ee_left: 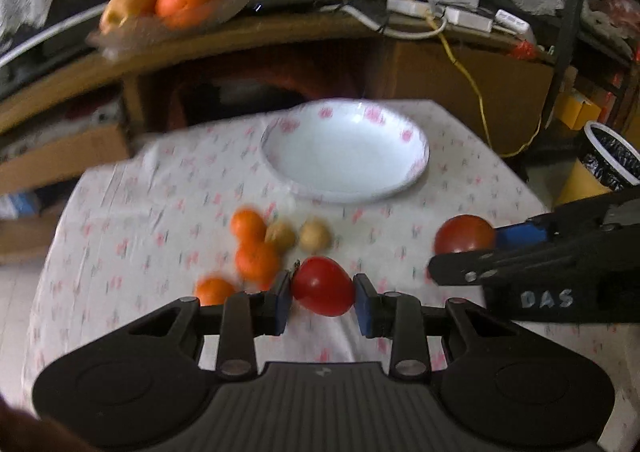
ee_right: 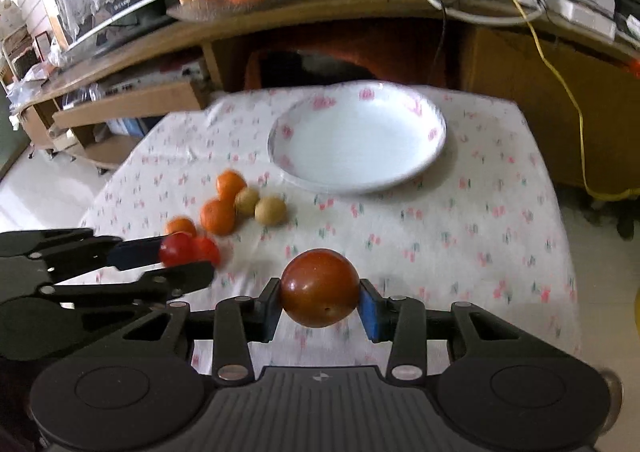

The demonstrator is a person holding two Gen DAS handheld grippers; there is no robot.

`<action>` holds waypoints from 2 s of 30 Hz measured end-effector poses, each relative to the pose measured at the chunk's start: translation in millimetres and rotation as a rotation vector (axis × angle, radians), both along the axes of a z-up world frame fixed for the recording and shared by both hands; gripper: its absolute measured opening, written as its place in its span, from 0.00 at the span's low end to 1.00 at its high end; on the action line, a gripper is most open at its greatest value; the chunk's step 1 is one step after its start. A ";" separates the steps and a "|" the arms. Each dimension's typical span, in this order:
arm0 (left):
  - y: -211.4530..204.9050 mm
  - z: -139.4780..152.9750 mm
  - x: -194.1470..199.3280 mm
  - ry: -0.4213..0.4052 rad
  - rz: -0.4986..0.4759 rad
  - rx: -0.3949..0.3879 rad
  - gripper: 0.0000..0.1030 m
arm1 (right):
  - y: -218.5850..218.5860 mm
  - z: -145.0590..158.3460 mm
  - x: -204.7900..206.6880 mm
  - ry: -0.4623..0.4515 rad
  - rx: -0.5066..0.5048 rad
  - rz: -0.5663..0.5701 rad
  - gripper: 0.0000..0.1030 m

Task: Organize fruits
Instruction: 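Carry both tomatoes over the white bowl and open both tools to drop them, then grasp a small red tomato with the right tool while the left tool grasps an orange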

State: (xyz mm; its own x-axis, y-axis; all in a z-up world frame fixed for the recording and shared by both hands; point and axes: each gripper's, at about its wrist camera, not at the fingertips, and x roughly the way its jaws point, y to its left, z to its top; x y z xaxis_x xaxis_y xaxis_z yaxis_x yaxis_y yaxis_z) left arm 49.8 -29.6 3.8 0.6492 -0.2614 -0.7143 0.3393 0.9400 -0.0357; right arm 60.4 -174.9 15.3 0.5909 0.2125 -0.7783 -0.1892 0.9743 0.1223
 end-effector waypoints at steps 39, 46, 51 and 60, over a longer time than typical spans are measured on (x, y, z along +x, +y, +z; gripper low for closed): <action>-25.9 -14.4 126.0 0.022 0.036 0.016 0.44 | -34.2 -12.5 111.9 -0.077 0.015 -0.070 0.51; -7.0 4.5 119.5 0.000 0.092 -0.020 0.44 | -40.3 0.1 103.8 -0.100 0.029 -0.089 0.52; 8.2 15.2 105.8 -0.012 0.108 -0.032 0.44 | -33.3 4.6 89.4 -0.098 0.029 -0.064 0.53; 36.7 16.4 65.5 0.024 0.113 -0.028 0.44 | 1.9 -1.3 57.5 -0.056 0.023 0.068 0.56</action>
